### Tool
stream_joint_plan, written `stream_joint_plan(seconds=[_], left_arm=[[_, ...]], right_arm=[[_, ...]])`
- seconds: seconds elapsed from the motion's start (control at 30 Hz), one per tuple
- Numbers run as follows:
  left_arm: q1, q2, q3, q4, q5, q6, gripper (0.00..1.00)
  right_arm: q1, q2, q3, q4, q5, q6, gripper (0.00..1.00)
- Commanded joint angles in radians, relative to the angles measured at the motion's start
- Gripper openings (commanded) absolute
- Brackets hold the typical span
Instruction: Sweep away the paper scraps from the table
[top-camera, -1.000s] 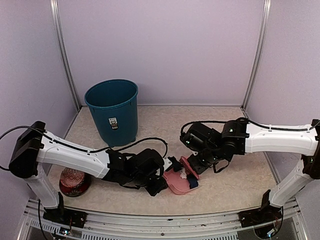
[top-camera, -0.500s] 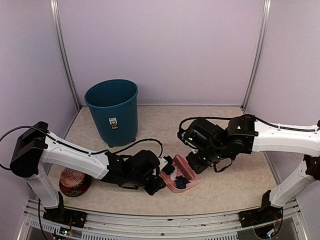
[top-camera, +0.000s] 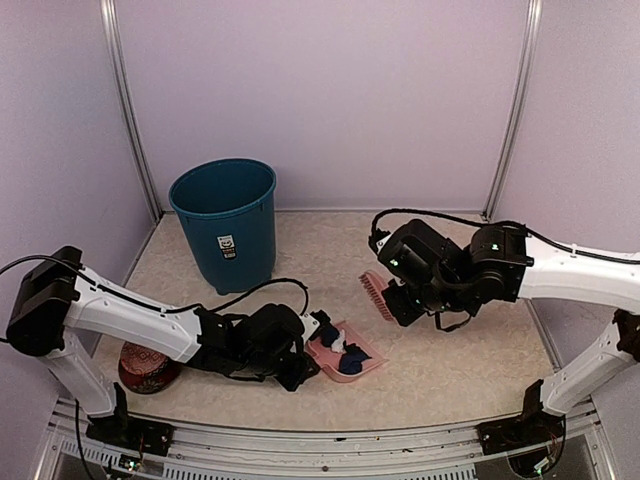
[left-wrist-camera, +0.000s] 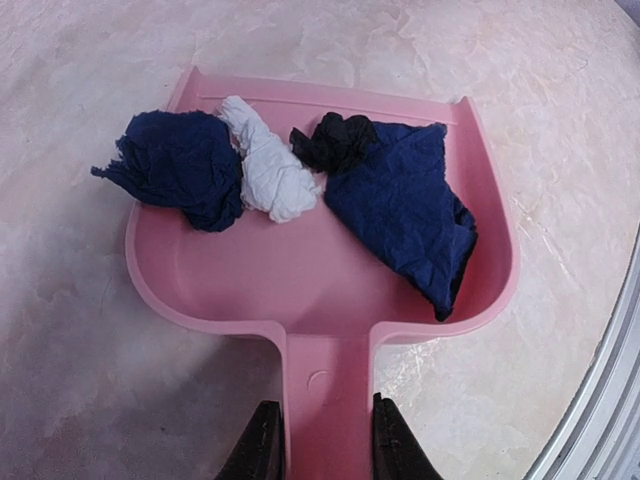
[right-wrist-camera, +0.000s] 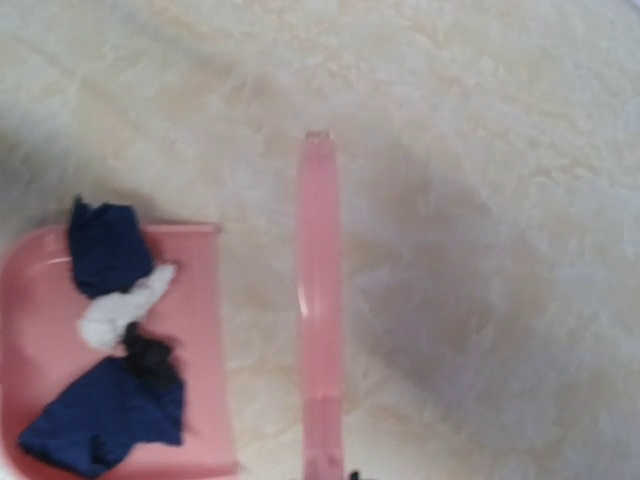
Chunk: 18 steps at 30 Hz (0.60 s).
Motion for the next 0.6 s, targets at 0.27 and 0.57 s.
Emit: stream_joint_plan(seconds=[0.27,0.57], left_arm=[[-0.002,-0.104,-0.090,-0.058,-0.093,-0.084,0.00],[-0.030,-0.172,-0.115,-0.043,-0.182,-0.108,0.00]], right_arm=[[-0.030,0.117,-0.061,0.227,-0.054,-0.170,0.00],[-0.059,0.065,-0.112,0.259,0.024,-0.127,0.00]])
